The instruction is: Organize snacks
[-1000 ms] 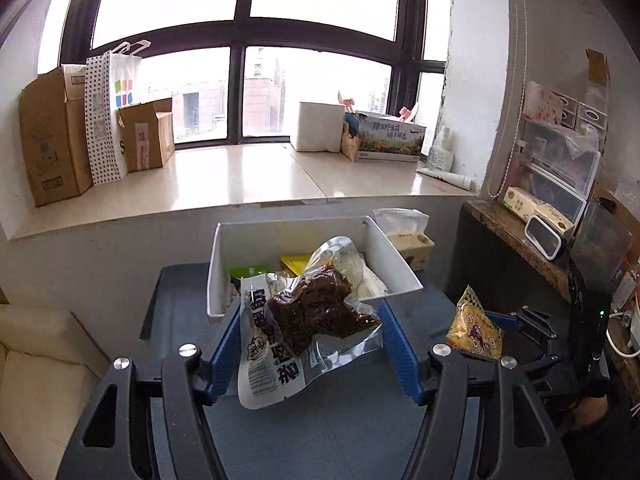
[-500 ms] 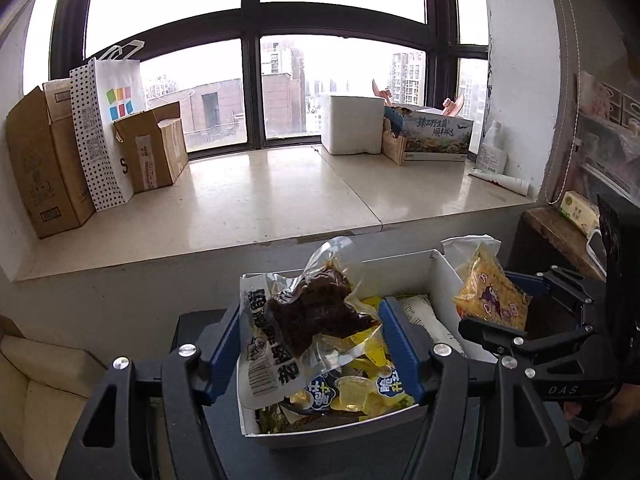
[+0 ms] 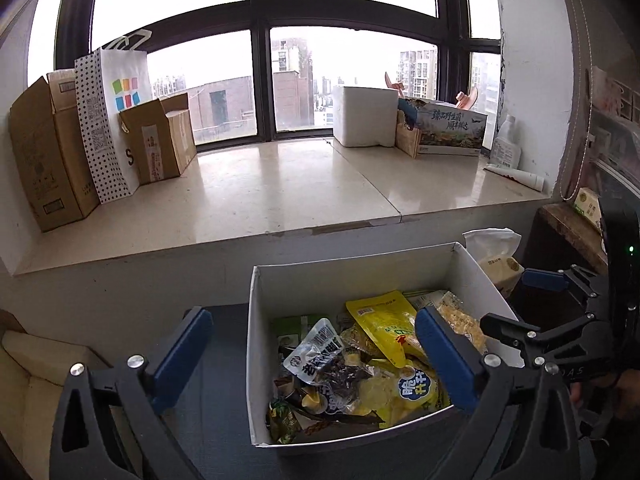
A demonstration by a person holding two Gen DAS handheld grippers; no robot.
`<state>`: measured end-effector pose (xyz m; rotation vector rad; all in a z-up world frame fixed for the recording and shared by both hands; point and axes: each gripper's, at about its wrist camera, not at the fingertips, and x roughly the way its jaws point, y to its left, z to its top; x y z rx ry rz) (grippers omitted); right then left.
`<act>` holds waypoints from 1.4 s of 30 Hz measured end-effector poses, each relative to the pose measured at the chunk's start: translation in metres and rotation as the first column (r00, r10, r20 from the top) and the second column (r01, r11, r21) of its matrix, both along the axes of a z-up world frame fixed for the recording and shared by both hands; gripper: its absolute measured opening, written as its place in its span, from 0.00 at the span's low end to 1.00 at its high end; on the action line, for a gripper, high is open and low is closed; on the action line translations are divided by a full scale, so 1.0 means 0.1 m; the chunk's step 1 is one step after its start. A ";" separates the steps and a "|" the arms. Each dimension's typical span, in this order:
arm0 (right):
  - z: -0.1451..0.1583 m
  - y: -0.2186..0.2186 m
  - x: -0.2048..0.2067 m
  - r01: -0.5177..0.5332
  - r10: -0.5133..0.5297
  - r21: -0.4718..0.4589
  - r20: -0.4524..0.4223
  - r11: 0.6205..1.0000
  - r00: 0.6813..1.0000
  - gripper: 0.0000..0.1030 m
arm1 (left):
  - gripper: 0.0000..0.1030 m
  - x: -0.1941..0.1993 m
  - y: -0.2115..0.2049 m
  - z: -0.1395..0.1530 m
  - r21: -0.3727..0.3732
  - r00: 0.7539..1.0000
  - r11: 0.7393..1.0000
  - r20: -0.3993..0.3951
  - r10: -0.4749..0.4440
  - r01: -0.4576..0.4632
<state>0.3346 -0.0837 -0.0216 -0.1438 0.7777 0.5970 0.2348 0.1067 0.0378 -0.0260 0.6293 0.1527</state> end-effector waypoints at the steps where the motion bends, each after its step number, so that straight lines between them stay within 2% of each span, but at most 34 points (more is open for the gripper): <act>1: 0.03 -0.04 -0.03 0.007 -0.007 0.012 0.012 1.000 1.000 1.00 | 1.00 -0.07 -0.02 0.05 0.017 1.000 1.000 0.019 0.015 -0.016; 3: 0.16 -0.10 -0.11 0.018 -0.020 0.037 0.047 0.999 0.999 1.00 | 1.00 -0.20 -0.05 0.14 0.023 0.998 0.998 0.036 0.049 -0.049; 6: 0.45 -0.17 -0.35 0.002 -0.011 0.065 0.152 0.998 0.988 1.00 | 1.00 -0.45 -0.09 0.29 -0.023 0.998 1.000 0.068 0.009 -0.007; 8: 0.66 -0.20 -0.56 -0.007 -0.007 0.058 0.228 0.998 0.974 1.00 | 1.00 -0.63 -0.13 0.39 -0.039 0.997 0.999 0.081 0.008 -0.005; 11: 0.90 -0.27 -0.88 -0.006 -0.007 0.048 0.283 0.999 0.959 1.00 | 1.00 -0.95 -0.22 0.50 -0.034 0.995 0.999 0.098 0.027 -0.024; 14: 1.01 -0.39 -1.20 -0.062 0.034 0.101 0.260 0.993 0.965 1.00 | 1.00 -1.34 -0.32 0.49 -0.034 0.992 0.999 0.120 0.029 -0.025; 16: 1.03 -0.51 -1.41 -0.102 0.060 0.165 0.246 0.981 0.968 1.00 | 1.00 -1.56 -0.41 0.44 -0.039 0.994 0.999 0.103 0.030 -0.026; 19: 0.92 -0.67 -1.65 -0.082 0.041 0.236 0.176 0.968 0.984 1.00 | 1.00 -1.89 -0.53 0.37 -0.067 0.994 0.998 0.107 0.028 -0.020; 21: 0.81 -0.73 -1.76 -0.019 -0.003 0.207 0.107 0.978 0.994 1.00 | 1.00 -2.07 -0.59 0.32 -0.097 0.994 0.995 0.103 0.029 -0.019; 26: 0.64 -0.92 -2.18 0.094 -0.122 0.178 0.151 0.980 0.981 1.00 | 1.00 -2.33 -0.72 0.17 -0.098 0.995 0.994 0.080 0.054 -0.046; 28: 0.59 -0.91 -2.32 0.127 -0.147 0.124 0.174 0.984 0.974 1.00 | 1.00 -2.37 -0.76 0.11 -0.116 0.997 0.993 0.065 0.043 -0.036; 32: 0.56 -0.88 -2.42 0.067 -0.083 0.104 0.158 0.992 0.984 1.00 | 1.00 -2.38 -0.82 0.06 -0.102 0.998 0.994 0.046 0.038 -0.033; 42: 0.52 -0.83 -2.44 0.046 -0.061 0.116 0.132 0.992 0.989 1.00 | 1.00 -2.36 -0.83 0.04 -0.124 0.999 0.992 0.037 0.021 -0.016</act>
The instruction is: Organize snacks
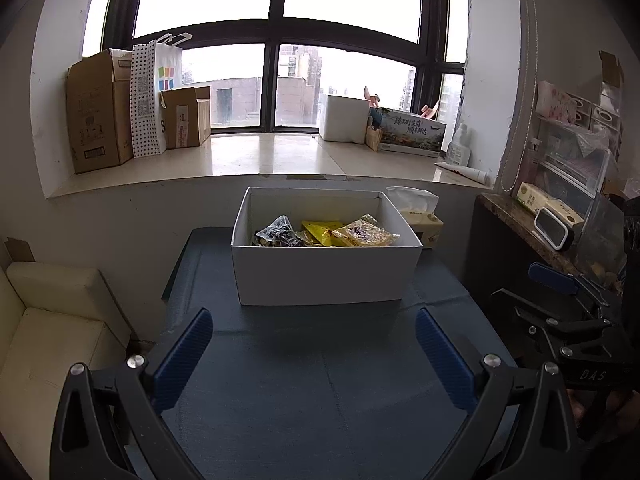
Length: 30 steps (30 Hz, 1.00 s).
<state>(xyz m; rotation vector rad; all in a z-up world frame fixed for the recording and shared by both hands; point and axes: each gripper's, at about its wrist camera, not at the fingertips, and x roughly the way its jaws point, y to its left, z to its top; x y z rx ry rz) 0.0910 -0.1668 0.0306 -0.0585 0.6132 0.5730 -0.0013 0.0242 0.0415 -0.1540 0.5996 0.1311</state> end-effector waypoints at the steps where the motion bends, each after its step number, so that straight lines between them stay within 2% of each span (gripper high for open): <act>1: 0.00 0.00 0.00 0.002 -0.002 -0.001 0.000 1.000 1.000 1.00 | 1.00 0.00 0.00 0.00 0.001 1.000 1.000 0.000 0.000 0.000; 30: 0.01 0.03 -0.04 -0.018 0.018 -0.004 -0.001 1.000 1.000 1.00 | 1.00 -0.01 0.03 0.00 0.002 1.000 1.000 -0.004 0.010 -0.010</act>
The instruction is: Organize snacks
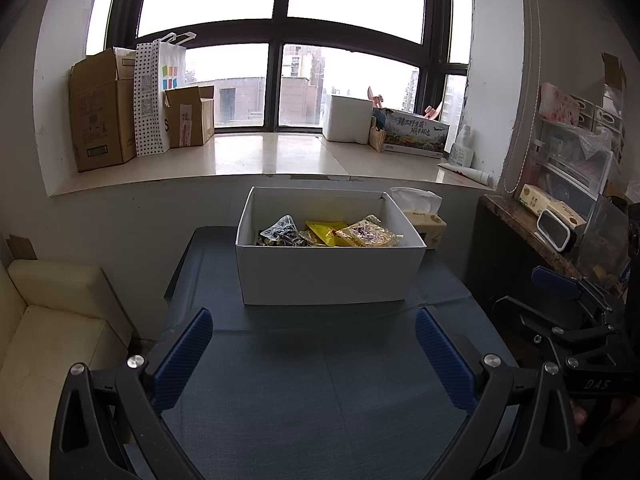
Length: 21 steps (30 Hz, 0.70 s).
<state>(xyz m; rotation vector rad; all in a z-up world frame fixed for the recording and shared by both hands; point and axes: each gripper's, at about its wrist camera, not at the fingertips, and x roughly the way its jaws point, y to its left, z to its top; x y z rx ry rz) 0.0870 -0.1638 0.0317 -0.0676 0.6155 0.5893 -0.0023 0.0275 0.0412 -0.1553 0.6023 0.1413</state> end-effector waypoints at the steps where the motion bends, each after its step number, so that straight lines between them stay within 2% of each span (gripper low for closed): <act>1: 0.00 0.00 0.00 -0.002 0.002 0.001 0.000 1.000 1.000 1.00 | 1.00 0.00 0.00 0.00 -0.001 1.000 1.000 0.000 -0.002 0.002; 21: 0.00 0.01 -0.01 -0.008 0.008 0.003 0.001 1.000 1.000 1.00 | 1.00 0.00 0.00 -0.01 -0.001 1.000 1.000 -0.007 0.003 -0.003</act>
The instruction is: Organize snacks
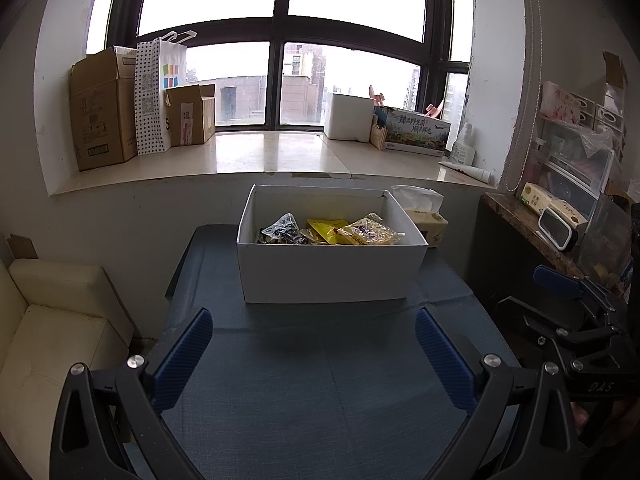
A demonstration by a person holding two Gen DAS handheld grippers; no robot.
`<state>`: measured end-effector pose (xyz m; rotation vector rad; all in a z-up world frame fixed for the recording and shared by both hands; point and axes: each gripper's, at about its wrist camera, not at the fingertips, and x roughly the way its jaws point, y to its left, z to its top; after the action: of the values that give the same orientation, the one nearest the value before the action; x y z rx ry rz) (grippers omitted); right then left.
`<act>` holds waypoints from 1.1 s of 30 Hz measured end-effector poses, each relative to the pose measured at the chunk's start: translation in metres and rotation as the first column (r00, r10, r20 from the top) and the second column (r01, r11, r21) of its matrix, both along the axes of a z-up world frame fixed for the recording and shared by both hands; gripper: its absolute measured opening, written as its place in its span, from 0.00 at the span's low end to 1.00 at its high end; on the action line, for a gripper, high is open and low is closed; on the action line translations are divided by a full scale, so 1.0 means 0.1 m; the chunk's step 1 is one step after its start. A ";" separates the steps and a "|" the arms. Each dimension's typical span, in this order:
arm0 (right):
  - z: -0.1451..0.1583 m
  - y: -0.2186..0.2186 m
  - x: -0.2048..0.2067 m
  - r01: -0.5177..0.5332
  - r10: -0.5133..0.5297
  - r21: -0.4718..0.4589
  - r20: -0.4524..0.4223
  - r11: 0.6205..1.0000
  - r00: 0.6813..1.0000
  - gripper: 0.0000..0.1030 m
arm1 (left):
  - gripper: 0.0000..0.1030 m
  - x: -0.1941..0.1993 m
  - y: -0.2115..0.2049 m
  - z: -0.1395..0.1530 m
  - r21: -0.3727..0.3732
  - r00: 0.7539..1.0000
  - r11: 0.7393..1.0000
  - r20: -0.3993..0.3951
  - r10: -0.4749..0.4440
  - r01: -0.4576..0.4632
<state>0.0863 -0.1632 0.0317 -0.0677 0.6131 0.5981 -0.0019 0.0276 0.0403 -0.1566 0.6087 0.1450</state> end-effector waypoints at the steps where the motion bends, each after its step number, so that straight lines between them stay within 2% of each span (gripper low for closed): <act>1: 0.00 0.00 0.00 -0.001 0.001 0.000 0.000 1.000 1.000 1.00 | 1.00 0.00 0.00 0.00 0.000 1.000 1.000 -0.001 -0.001 0.001; 33: -0.04 0.02 -0.01 -0.006 0.006 0.001 -0.013 1.000 1.000 1.00 | 1.00 0.02 -0.06 -0.05 0.007 1.000 1.000 -0.017 -0.017 0.017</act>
<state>0.0849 -0.1609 0.0277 -0.0646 0.6249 0.6053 0.0005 0.0212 0.0353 -0.1434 0.6265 0.1325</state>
